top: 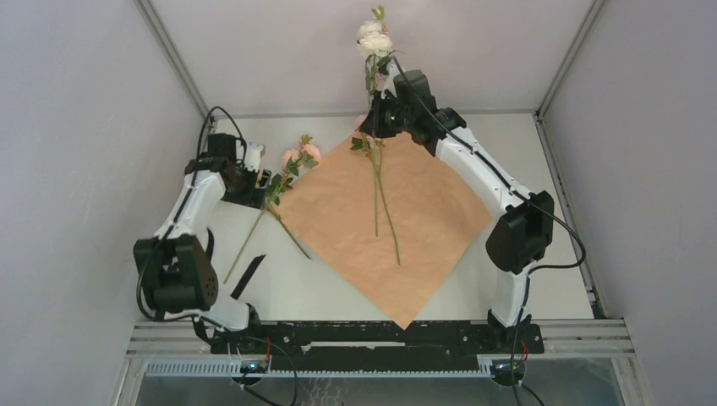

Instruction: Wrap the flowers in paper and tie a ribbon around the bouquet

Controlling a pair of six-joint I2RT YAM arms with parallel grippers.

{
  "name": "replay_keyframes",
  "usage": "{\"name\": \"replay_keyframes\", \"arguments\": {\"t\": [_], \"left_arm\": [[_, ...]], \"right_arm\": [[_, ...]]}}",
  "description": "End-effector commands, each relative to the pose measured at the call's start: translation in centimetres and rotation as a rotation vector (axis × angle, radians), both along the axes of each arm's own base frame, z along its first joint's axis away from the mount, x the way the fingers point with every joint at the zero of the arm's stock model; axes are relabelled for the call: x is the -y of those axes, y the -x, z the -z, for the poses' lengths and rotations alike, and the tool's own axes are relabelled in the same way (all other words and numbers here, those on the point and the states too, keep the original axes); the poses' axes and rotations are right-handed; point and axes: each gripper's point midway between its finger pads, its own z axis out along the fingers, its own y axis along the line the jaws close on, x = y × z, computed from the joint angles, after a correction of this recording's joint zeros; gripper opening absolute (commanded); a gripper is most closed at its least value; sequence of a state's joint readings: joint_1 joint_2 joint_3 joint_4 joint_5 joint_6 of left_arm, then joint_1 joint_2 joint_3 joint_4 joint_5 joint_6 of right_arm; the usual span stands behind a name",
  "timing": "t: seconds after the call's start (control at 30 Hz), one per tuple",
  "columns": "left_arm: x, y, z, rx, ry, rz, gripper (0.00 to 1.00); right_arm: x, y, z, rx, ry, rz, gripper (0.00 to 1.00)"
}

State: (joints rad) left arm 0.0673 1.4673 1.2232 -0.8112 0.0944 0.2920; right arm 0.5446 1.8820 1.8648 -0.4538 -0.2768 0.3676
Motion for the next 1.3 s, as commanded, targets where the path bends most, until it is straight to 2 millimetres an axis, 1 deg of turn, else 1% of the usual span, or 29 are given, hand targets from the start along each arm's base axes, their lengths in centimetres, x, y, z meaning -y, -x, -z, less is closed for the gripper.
{"name": "replay_keyframes", "arguments": {"t": [0.0, 0.1, 0.17, 0.2, 0.23, 0.27, 0.33, 0.37, 0.47, 0.53, 0.63, 0.73, 0.87, 0.93, 1.0, 1.03, 1.07, 1.1, 1.13, 1.2, 1.27], "left_arm": [[-2.3, -0.9, 4.0, -0.094, -0.141, 0.032, 0.80], [-2.3, -2.3, 5.1, -0.113, -0.128, 0.001, 0.79], [-1.7, -3.2, 5.2, -0.112, -0.077, -0.055, 0.77], [-0.8, -3.7, 5.1, -0.101, -0.019, -0.078, 0.73], [-0.2, -4.2, 4.9, -0.080, 0.030, -0.117, 0.70], [0.3, -4.8, 4.5, -0.052, 0.072, -0.161, 0.69], [0.8, -5.8, 4.1, -0.006, 0.140, -0.276, 0.64], [0.8, -6.1, 4.0, 0.005, 0.164, -0.335, 0.63], [0.8, -7.0, 4.5, 0.013, 0.228, -0.520, 0.61], [0.5, -7.6, 5.1, 0.008, 0.242, -0.612, 0.61], [-0.5, -8.6, 6.1, -0.008, 0.218, -0.732, 0.62], [-1.8, -9.6, 6.8, 0.005, 0.189, -0.825, 0.61], [-2.8, -11.0, 8.0, 0.011, 0.152, -0.865, 0.59], [-3.0, -11.4, 8.7, -0.007, 0.143, -0.873, 0.57], [-3.2, -11.6, 9.5, -0.030, 0.136, -0.881, 0.51], [-3.3, -11.6, 9.8, -0.040, 0.136, -0.884, 0.45], [-3.3, -11.5, 10.0, -0.055, 0.144, -0.885, 0.35], [-3.4, -11.4, 10.1, -0.066, 0.154, -0.885, 0.22], [-3.5, -11.0, 10.0, -0.079, 0.170, -0.892, 0.11], [-3.5, -10.3, 9.2, -0.073, 0.245, -0.907, 0.04], [-4.2, -10.2, 6.9, 0.000, 0.301, -0.902, 0.00]], "right_arm": [[7.5, 0.0, 11.9, -0.199, 0.528, 0.055, 0.00], [8.6, -1.5, 14.6, -0.229, 0.625, 0.103, 0.00], [9.4, -2.5, 16.3, -0.256, 0.673, 0.147, 0.00], [9.8, -2.9, 17.2, -0.267, 0.699, 0.168, 0.02], [10.1, -3.2, 17.9, -0.273, 0.718, 0.185, 0.05], [10.4, -3.5, 18.7, -0.282, 0.738, 0.203, 0.12], [10.7, -3.8, 19.9, -0.293, 0.762, 0.227, 0.22], [10.8, -4.0, 20.2, -0.297, 0.765, 0.239, 0.27], [11.3, -4.1, 20.1, -0.303, 0.765, 0.279, 0.42], [11.3, -4.1, 19.2, -0.286, 0.755, 0.298, 0.47], [11.0, -3.5, 18.0, -0.257, 0.734, 0.297, 0.49], [10.7, -2.3, 17.4, -0.242, 0.714, 0.273, 0.50], [10.3, -0.9, 17.3, -0.241, 0.681, 0.242, 0.50], [10.3, -0.2, 17.3, -0.242, 0.678, 0.231, 0.50], [10.2, 0.3, 17.3, -0.238, 0.681, 0.224, 0.50], [10.3, 0.5, 17.2, -0.237, 0.685, 0.222, 0.50], [10.2, 0.7, 17.3, -0.237, 0.690, 0.218, 0.50], [10.3, 1.0, 17.3, -0.234, 0.699, 0.214, 0.50], [10.3, 1.2, 17.1, -0.229, 0.708, 0.210, 0.50], [10.6, 1.6, 17.1, -0.219, 0.744, 0.216, 0.50], [10.7, 1.8, 17.0, -0.210, 0.768, 0.216, 0.50]]}}
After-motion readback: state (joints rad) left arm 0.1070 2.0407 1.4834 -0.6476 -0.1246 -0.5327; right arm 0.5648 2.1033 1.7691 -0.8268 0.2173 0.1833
